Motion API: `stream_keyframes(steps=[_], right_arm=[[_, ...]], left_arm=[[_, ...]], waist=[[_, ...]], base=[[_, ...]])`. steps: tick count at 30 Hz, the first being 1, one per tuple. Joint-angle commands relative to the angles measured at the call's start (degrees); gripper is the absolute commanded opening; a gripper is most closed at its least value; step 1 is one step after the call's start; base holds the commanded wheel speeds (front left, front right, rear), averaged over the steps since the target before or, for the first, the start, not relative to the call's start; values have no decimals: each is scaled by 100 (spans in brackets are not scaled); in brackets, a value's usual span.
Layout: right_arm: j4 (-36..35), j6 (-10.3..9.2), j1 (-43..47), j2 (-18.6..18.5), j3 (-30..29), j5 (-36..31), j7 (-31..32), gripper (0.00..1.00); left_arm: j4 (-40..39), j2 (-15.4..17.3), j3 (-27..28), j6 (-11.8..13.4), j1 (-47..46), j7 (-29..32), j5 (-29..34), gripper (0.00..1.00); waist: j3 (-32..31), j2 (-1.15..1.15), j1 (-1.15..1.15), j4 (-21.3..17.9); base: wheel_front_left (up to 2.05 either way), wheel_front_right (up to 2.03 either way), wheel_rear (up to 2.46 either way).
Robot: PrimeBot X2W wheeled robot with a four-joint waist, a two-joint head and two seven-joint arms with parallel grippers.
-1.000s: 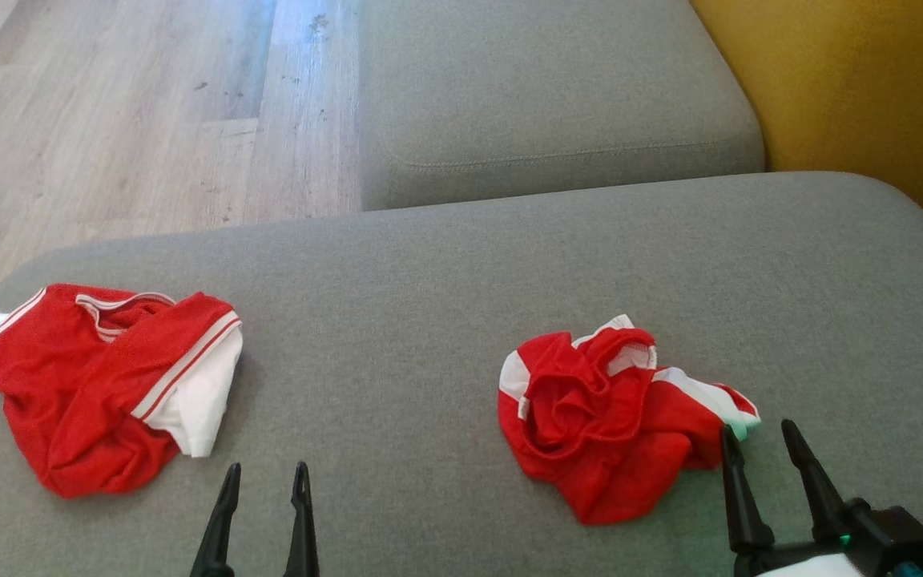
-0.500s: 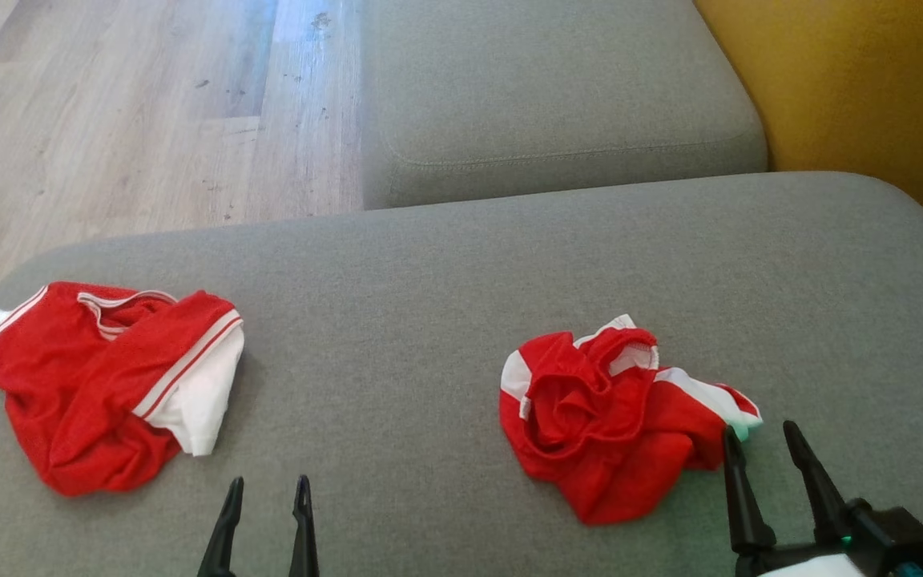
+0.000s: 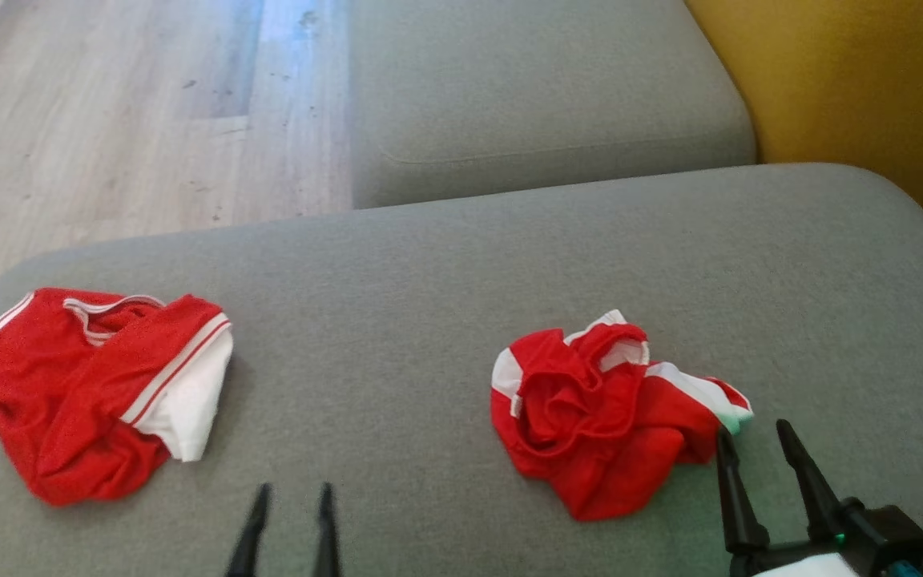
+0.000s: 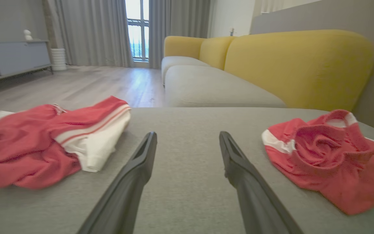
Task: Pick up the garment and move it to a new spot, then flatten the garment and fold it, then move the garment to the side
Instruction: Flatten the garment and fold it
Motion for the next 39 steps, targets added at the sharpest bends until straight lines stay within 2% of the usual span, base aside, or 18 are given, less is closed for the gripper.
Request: stream_keyframes(steps=[1, 4, 10, 16, 20, 24, 32, 39], right_arm=[[-219, 44, -262, -30, 186, -63, -62, 100], [-274, 44, -320, -34, 259, -82, -62, 100], [-366, 44, -463, -142, 382, -98, -62, 100], [-408, 44, -547, -221, 437, -96, -62, 100], [-425, 44, -625, -234, 494, -85, -62, 100], [-454, 44, -730, -208, 558, -61, -62, 100], [-446, 44, -937, -141, 605, -32, -62, 100], [-450, 44, -1116, -104, 602, -16, -62, 100]], left_arm=[[-22, -52, -21, -56, -468, -55, -116, 100], [325, -52, -446, -140, -815, -30, -369, 100], [784, -52, -1535, -218, -1966, 834, -918, 100], [874, -52, -2457, -210, -2882, 1653, -1461, 100], [931, -52, -2998, -90, -3498, 2130, -1917, 100], [1113, -52, -3270, 0, -4018, 2300, -2381, 100], [2051, -52, -3546, 215, -4947, 2402, -2638, 100], [2483, -52, -3870, 346, -5480, 2410, -2876, 100]], waist=[[54, 0, 0, -113], [143, 0, 0, -313], [407, 0, 0, -798], [605, 0, 0, -1171], [786, 0, 0, -1449], [1036, 0, 0, -1666], [1373, 0, 0, -1854], [1593, 0, 0, -1898]], base=[[0, 0, 0], [0, 0, 0], [0, 0, 0], [0, 0, 0], [0, 0, 0], [0, 0, 0], [0, 0, 0], [0, 0, 0]])
